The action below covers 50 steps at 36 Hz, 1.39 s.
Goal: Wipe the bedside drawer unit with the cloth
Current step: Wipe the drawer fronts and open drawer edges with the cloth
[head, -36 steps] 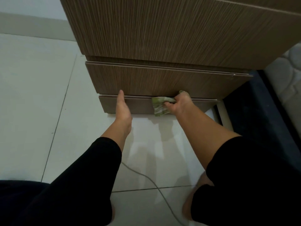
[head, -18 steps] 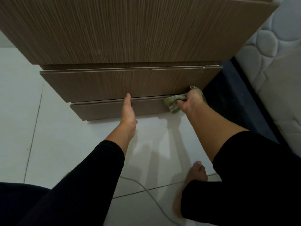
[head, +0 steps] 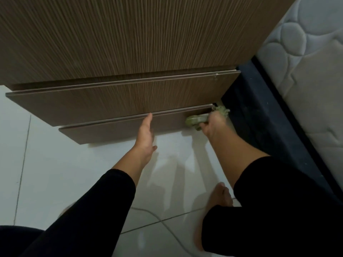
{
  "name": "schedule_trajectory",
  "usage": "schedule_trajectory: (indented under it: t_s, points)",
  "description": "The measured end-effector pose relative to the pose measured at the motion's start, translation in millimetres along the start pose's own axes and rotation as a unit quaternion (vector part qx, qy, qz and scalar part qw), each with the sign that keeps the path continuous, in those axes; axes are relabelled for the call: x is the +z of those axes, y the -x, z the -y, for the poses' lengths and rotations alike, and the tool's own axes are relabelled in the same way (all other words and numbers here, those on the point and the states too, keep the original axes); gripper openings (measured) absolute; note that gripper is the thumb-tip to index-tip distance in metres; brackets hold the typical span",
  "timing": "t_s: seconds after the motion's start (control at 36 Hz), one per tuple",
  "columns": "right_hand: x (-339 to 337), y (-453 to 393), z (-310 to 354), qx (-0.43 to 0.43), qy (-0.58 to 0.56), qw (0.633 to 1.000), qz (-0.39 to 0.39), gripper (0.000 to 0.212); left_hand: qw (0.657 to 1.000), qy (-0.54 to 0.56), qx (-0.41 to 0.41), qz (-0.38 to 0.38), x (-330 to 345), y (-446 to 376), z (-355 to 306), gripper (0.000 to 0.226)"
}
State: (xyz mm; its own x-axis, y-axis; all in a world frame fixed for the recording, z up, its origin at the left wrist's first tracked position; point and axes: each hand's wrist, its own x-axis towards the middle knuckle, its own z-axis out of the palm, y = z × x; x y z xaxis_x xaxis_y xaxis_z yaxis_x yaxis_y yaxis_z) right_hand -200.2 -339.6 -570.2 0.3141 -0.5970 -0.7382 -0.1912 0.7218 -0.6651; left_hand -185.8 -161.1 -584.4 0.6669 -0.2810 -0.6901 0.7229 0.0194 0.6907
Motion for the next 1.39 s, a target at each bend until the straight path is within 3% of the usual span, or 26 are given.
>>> schedule_trajectory:
  t_s: [0.19, 0.86, 1.03, 1.14, 1.22, 1.39]
  points:
    - [14.0, -14.9, 1.2, 0.024, 0.089, 0.996, 0.018, 0.034, 1.000, 0.011, 0.013, -0.011, -1.8, -6.4, 3.2, 0.067]
    - [63.0, -4.1, -85.4, 0.115, 0.101, 0.984, 0.092, 0.034, 0.994, 0.104, 0.010, -0.044, -37.8, -6.5, -3.5, 0.076]
    - [84.1, 11.7, -116.8, 0.122, 0.137, 0.977, 0.107, 0.035, 0.986, 0.139, 0.025, -0.085, -57.3, 1.6, -11.7, 0.070]
    - [99.8, 22.1, -140.1, 0.125, 0.150, 0.973, 0.121, 0.028, 0.978, 0.145, 0.019, -0.151, -72.9, 10.8, -23.3, 0.058]
    - [113.0, 29.3, -161.5, 0.122, 0.186, 0.965, 0.136, 0.037, 0.963, 0.200, 0.005, -0.181, -88.8, 13.5, -39.8, 0.052]
    - [133.2, 63.4, -187.1, 0.120, 0.202, 0.954, 0.189, 0.039, 0.916, 0.382, 0.024, -0.117, -128.6, 20.6, -70.4, 0.065]
